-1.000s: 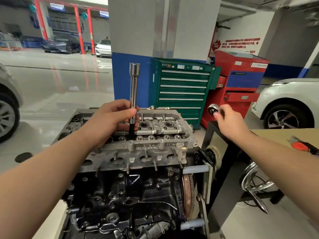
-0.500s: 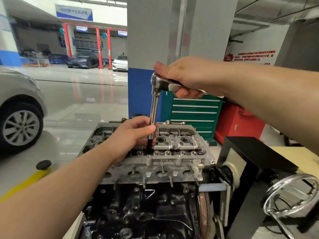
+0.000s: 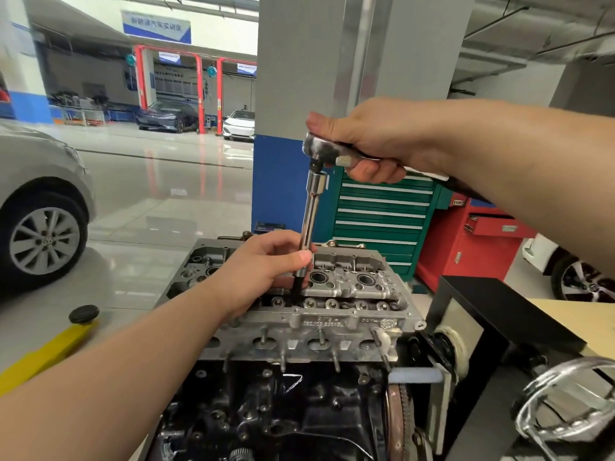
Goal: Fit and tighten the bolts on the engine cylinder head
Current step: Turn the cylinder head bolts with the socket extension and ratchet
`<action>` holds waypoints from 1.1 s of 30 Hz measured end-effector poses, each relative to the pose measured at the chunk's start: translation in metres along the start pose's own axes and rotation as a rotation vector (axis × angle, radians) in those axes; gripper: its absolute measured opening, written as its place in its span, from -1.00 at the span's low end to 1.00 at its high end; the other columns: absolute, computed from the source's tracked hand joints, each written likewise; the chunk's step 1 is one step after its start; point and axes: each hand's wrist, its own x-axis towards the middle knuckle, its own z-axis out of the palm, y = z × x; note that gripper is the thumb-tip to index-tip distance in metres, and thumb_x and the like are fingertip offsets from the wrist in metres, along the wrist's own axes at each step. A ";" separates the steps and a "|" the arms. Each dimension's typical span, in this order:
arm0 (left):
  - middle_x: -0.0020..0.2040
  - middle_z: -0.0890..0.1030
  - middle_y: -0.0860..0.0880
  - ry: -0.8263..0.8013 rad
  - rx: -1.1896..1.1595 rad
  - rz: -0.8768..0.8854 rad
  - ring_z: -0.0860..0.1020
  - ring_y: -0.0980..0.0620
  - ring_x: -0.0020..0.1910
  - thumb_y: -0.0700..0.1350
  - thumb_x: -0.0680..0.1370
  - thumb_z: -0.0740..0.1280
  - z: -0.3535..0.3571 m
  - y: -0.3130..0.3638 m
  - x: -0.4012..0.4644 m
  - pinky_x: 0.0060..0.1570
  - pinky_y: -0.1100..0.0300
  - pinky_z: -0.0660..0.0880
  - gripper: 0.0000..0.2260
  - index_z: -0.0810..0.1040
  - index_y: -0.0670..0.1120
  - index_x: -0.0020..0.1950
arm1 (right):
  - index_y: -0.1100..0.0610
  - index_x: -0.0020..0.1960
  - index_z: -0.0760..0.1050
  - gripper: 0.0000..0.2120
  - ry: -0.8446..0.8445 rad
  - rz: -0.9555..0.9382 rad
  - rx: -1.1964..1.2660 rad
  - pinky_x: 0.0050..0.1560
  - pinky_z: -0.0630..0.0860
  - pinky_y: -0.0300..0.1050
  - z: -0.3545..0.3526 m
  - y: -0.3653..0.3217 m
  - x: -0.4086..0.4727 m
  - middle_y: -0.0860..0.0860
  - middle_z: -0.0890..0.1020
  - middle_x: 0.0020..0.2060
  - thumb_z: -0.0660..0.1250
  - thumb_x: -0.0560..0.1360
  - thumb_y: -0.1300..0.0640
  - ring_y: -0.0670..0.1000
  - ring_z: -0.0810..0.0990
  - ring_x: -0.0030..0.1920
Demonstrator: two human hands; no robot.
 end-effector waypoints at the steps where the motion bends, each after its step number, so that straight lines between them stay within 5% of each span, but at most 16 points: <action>1: 0.09 0.65 -0.29 -0.004 0.002 0.000 0.69 -0.11 -0.03 -0.17 0.63 0.42 0.000 0.000 0.000 -0.05 0.15 0.66 -0.90 0.70 -0.14 0.10 | -0.02 -0.36 0.58 -0.33 -0.004 0.003 -0.004 -0.52 0.17 -0.22 0.000 -0.001 0.001 -0.01 0.36 -0.52 0.19 0.40 -0.60 0.01 0.19 -0.56; 11: 0.10 0.64 -0.34 -0.003 -0.024 0.005 0.70 -0.17 -0.01 -0.20 0.60 0.43 -0.001 0.000 0.000 -0.03 0.12 0.66 -0.88 0.72 -0.12 0.11 | 0.02 -0.21 0.64 -0.31 -0.053 0.048 -0.092 -0.53 0.19 -0.23 -0.005 -0.009 0.000 -0.01 0.36 -0.51 0.18 0.42 -0.59 0.01 0.20 -0.55; 17: 0.15 0.60 -0.39 0.048 0.025 -0.012 0.64 -0.34 0.16 -0.17 0.56 0.48 -0.001 0.001 -0.001 0.14 -0.13 0.67 -0.85 0.72 -0.12 0.12 | 0.16 -0.10 0.62 -0.27 0.023 0.091 -0.335 -0.58 0.28 -0.21 -0.004 -0.032 -0.001 0.00 0.42 -0.53 0.05 0.58 -0.47 -0.03 0.30 -0.59; 23: 0.15 0.58 -0.42 0.074 0.048 -0.001 0.62 -0.38 0.15 -0.17 0.58 0.47 0.001 0.004 -0.002 0.12 -0.12 0.67 -0.91 0.74 -0.05 0.06 | 0.20 -0.01 0.58 -0.30 0.006 0.221 -0.264 -0.55 0.26 -0.24 0.007 -0.043 -0.002 0.01 0.38 -0.50 -0.01 0.65 -0.39 -0.03 0.24 -0.56; 30: 0.11 0.74 -0.06 0.043 0.117 -0.044 0.69 -0.10 0.17 -0.18 0.63 0.42 0.001 0.014 -0.007 0.22 -0.09 0.63 -0.83 0.72 0.02 0.17 | 0.21 0.01 0.61 -0.26 -0.038 0.241 -0.257 -0.55 0.28 -0.27 0.012 -0.027 0.006 0.02 0.37 -0.54 -0.10 0.68 -0.35 -0.01 0.24 -0.61; 33: 0.23 0.68 -0.02 0.258 -0.031 0.074 0.64 -0.06 0.24 -0.13 0.55 0.41 0.004 0.050 -0.005 0.27 -0.15 0.57 -0.68 0.62 0.14 0.27 | 0.21 0.01 0.63 -0.24 0.020 0.203 -0.255 -0.52 0.31 -0.26 0.015 -0.014 0.012 0.03 0.40 -0.57 -0.12 0.67 -0.35 0.01 0.27 -0.62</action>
